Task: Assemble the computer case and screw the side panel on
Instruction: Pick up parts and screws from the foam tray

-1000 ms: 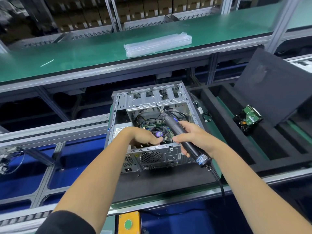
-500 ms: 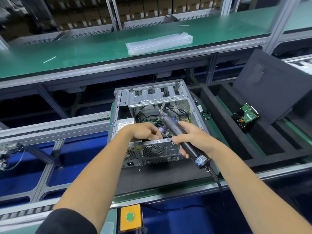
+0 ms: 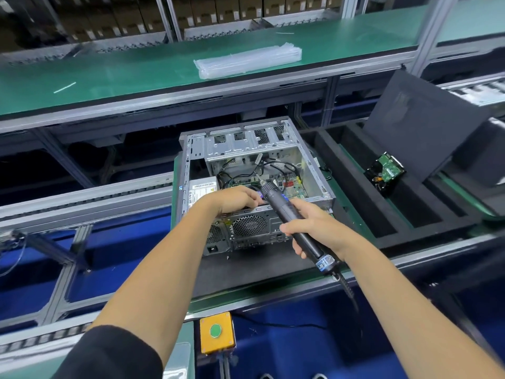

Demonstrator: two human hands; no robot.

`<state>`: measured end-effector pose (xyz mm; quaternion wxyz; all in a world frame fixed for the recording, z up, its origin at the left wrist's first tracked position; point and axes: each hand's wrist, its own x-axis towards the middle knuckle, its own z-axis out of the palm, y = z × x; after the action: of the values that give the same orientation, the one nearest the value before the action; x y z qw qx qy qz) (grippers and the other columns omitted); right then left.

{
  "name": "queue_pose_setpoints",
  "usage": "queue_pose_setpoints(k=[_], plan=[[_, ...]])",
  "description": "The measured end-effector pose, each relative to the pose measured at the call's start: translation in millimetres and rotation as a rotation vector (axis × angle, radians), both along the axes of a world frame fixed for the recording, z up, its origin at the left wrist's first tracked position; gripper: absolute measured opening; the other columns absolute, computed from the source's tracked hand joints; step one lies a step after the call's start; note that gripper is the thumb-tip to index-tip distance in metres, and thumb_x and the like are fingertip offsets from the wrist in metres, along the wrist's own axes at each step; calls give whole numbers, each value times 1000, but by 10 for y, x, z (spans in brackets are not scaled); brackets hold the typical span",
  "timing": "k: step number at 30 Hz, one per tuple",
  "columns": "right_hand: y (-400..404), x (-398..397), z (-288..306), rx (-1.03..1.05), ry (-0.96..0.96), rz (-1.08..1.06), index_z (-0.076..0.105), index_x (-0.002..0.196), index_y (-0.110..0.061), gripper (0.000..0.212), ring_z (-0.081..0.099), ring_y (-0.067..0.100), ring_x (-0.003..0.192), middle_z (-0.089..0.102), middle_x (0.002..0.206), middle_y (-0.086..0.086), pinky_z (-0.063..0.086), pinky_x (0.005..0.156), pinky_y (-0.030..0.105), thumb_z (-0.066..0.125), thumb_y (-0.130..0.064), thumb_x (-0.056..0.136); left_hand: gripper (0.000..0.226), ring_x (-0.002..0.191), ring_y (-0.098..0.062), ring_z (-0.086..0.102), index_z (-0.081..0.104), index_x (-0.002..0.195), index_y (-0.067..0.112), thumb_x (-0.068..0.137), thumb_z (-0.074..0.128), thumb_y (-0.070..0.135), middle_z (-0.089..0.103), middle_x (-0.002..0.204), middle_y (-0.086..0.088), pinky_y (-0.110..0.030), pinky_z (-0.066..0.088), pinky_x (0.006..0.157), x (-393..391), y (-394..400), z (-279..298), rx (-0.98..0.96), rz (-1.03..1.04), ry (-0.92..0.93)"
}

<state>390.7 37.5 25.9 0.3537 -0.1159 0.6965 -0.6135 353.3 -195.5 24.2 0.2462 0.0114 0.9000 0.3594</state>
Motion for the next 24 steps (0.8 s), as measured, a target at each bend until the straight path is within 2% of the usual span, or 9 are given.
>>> queue_pose_setpoints(k=[2,6,10,13,15,17,21,23,24], plan=[[-16,61,-17,8,-4,-19,34,147,-22,67,58,23,52,61,84,11,50,47,31,66,-9,90,30,58,-5,42,49,62,20,88,46,5,50,62,15,-29,32,70,19,41,2,-4,18,18],[-41,154,-26,11,22,-32,38,143,-19,60,58,23,51,60,80,8,49,46,31,66,-8,90,28,59,-13,38,51,66,19,87,43,2,47,66,3,-27,31,59,94,129,38,-12,34,72],[-45,269,-22,10,36,-43,45,130,-18,47,57,23,51,59,79,7,50,46,31,66,-8,89,19,52,-13,33,59,89,-1,87,41,4,43,65,-1,-25,27,51,163,185,57,-76,65,117],[-29,346,-79,30,29,-25,42,132,-16,50,58,23,50,58,87,11,50,46,31,66,-8,89,18,58,-15,36,55,76,5,89,42,5,47,69,0,-27,29,54,217,213,35,-81,92,137],[-7,413,-127,24,15,-13,39,135,-18,55,59,24,50,58,95,14,50,46,31,67,-9,89,26,67,-14,43,55,71,18,90,44,5,54,79,0,-24,31,56,217,228,19,-68,117,149],[22,487,-183,18,17,4,37,136,-23,58,59,24,51,59,101,16,50,47,32,67,-10,88,22,81,-15,47,63,80,16,92,47,7,59,102,-5,-21,33,62,200,233,2,-65,126,148],[96,611,-273,31,1,-1,28,148,-26,73,60,23,52,59,102,15,51,49,32,67,-11,88,23,53,-5,50,65,97,16,92,45,5,54,114,1,-11,34,44,212,256,-13,-63,179,151],[139,671,-310,40,-3,-9,26,150,-24,76,59,23,52,58,103,14,51,50,32,67,-11,88,26,86,-20,63,66,101,16,92,44,5,55,129,-2,-19,44,61,227,277,-19,-80,190,173],[162,698,-324,44,-4,-12,26,150,-23,76,59,24,53,58,103,14,51,50,33,67,-11,88,27,101,-27,60,66,102,16,92,44,5,54,134,-3,-26,44,71,235,287,-20,-85,194,179]])
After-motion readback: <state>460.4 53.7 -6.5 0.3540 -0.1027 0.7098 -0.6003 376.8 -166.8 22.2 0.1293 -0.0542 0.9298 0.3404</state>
